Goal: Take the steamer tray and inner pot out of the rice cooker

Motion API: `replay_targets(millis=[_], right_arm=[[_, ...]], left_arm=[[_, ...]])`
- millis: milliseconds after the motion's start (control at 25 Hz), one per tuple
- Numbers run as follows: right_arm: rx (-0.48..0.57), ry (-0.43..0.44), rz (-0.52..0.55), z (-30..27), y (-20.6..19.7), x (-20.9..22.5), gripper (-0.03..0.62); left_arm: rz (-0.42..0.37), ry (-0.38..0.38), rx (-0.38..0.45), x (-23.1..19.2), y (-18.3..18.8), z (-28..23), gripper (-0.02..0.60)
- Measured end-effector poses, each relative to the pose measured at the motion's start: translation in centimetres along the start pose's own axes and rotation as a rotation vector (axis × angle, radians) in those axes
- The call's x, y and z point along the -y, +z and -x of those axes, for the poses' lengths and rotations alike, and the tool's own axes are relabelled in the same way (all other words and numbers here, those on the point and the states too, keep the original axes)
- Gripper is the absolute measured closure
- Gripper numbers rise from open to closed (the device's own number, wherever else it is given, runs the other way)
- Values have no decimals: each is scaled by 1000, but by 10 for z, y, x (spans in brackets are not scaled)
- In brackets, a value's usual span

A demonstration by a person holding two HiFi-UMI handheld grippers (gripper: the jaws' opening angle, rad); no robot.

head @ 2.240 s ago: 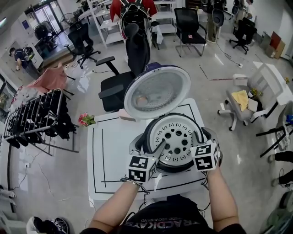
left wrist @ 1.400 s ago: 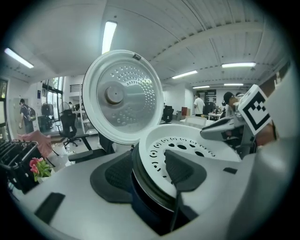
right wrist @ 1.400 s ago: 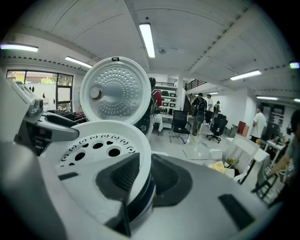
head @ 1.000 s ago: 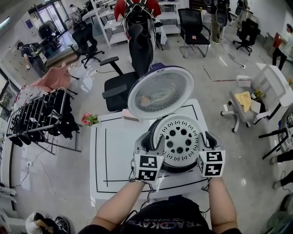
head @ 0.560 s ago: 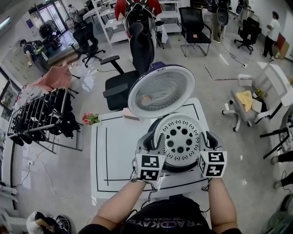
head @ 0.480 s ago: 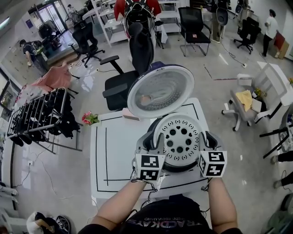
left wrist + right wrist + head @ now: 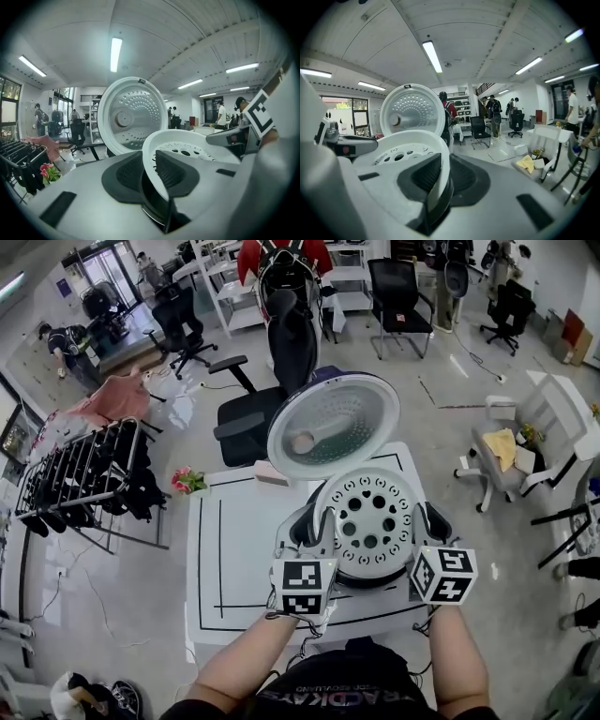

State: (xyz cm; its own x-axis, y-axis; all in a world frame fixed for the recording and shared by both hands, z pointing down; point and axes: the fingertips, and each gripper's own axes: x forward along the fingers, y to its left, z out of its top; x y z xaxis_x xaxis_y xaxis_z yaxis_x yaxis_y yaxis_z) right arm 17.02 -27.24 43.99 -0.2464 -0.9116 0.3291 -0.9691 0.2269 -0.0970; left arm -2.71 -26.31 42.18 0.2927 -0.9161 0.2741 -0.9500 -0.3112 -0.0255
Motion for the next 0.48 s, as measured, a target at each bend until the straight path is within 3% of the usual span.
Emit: replay_targets(millis=[240,480], right_arm=[[58,33,40,17,29,-22,536],[84,115,71,22,40,-75,536]], left_arm=[[26,33,65,-13,22,26,497],[50,106,96,-52,23,66,502]])
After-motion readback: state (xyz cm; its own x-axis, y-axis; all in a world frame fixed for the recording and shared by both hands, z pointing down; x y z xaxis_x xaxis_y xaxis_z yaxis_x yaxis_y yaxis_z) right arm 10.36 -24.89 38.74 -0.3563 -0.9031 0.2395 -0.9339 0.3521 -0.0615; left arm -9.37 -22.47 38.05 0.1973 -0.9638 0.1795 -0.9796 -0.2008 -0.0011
